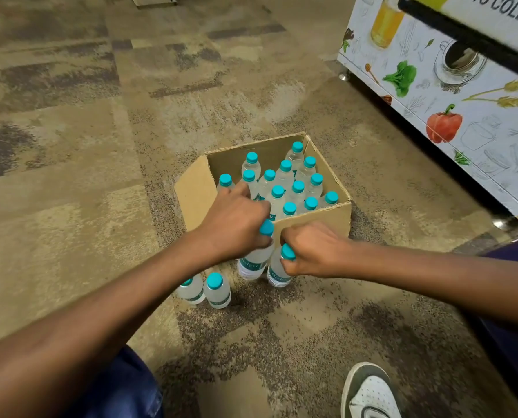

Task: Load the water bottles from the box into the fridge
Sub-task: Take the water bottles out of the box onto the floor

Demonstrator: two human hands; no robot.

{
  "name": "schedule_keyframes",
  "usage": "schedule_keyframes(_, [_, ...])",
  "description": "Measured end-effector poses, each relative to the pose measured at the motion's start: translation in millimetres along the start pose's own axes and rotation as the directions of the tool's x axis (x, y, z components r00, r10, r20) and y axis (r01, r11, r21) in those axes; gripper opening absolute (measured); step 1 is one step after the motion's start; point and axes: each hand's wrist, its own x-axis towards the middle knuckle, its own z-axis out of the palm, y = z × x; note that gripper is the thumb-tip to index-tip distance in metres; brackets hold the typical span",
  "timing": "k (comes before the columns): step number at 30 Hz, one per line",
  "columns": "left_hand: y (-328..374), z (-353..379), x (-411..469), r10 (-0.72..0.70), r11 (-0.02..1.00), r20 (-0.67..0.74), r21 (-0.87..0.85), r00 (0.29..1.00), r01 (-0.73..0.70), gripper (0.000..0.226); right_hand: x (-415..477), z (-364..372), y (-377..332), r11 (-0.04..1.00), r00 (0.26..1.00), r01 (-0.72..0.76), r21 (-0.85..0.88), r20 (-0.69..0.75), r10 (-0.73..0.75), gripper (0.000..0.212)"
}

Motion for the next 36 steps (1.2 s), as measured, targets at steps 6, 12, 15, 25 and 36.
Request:
schedule_keyframes(6, [11.0, 49.8, -12.1, 0.06, 0.995, 0.131, 0.067, 0.99, -0.069, 0.044, 4.8, 32.7, -2.4, 0.999, 0.997, 0.034, 0.028, 0.073, -0.036, 0.025])
schedule_keyframes(12, [7.2, 78.6, -13.6, 0.08, 0.984, 0.226, 0.137, 0.971, -0.113, 0.041, 13.0, 47.8, -10.0, 0.997, 0.994, 0.071, -0.011, 0.084, -0.07, 0.024])
schedule_keyframes(15, [5.5, 88.6, -9.7, 0.082, 0.982, 0.248, 0.145, 0.965, -0.12, 0.039, 16.9, 49.4, -14.2, 0.996, 0.991, 0.084, -0.008, 0.105, -0.082, 0.023])
schedule_keyframes(25, [6.6, 95.5, -1.8, 0.059, 0.976, 0.297, 0.182, 0.953, -0.117, 0.037, 26.7, 50.5, -9.5, 0.998, 0.976, 0.053, 0.029, 0.212, -0.058, 0.02])
schedule_keyframes(36, [-7.5, 58.7, 51.6, -0.095, 0.991, 0.047, 0.1, 0.994, 0.09, 0.034, 59.4, 4.5, 41.8, 0.978, 0.972, -0.197, -0.072, -0.147, 0.185, 0.017])
